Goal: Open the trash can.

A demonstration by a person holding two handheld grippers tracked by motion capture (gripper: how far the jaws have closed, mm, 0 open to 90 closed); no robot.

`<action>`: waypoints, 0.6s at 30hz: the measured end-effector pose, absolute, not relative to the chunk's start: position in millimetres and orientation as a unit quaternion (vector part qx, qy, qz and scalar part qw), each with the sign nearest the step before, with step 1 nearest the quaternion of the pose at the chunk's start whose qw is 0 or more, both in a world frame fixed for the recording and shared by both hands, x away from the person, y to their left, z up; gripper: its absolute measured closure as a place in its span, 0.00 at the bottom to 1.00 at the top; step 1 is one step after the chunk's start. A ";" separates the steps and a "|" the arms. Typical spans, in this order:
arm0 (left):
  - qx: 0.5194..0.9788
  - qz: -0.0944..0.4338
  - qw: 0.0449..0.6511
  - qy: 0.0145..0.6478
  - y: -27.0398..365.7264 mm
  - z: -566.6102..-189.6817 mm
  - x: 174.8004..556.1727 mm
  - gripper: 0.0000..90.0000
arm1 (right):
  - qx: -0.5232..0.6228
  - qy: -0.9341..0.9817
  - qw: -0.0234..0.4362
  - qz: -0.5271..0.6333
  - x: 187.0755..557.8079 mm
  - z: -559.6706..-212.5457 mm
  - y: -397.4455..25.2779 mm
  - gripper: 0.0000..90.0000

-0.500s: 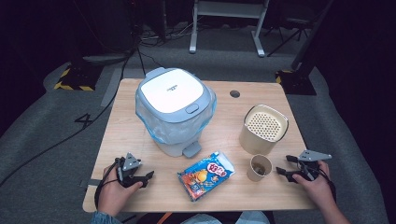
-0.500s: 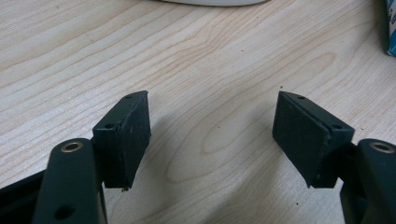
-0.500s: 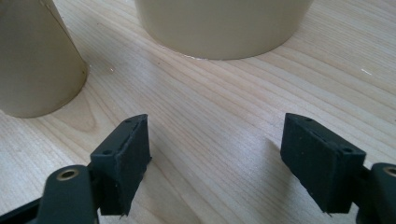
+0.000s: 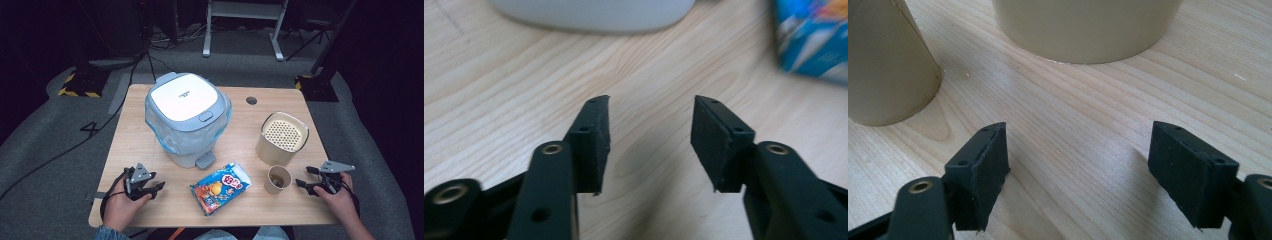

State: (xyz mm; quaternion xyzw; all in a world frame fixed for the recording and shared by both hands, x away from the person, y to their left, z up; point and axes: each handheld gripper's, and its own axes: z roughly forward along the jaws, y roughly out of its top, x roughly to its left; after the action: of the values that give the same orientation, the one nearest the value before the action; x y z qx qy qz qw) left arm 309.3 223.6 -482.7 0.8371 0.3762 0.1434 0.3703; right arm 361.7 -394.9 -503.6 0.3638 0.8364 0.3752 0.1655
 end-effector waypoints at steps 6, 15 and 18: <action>0.829 0.128 0.409 0.360 223.3 -451.4 305.8 0.66 | 0.364 0.836 0.165 0.375 361.7 -503.6 -394.9 0.27; 0.821 0.121 0.449 0.331 222.8 -410.6 305.4 0.74 | 0.364 0.836 0.165 0.375 361.7 -503.6 -394.9 0.27; 0.823 0.121 0.453 0.319 221.3 -399.0 306.8 0.76 | 0.364 0.836 0.165 0.375 361.7 -503.6 -394.9 0.27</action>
State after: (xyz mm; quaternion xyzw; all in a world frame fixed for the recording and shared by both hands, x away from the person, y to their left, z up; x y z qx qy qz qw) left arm 306.8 221.3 -399.0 0.8234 0.3192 0.1215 0.4533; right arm 361.7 -394.9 -503.6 0.3638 0.8364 0.3752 0.1654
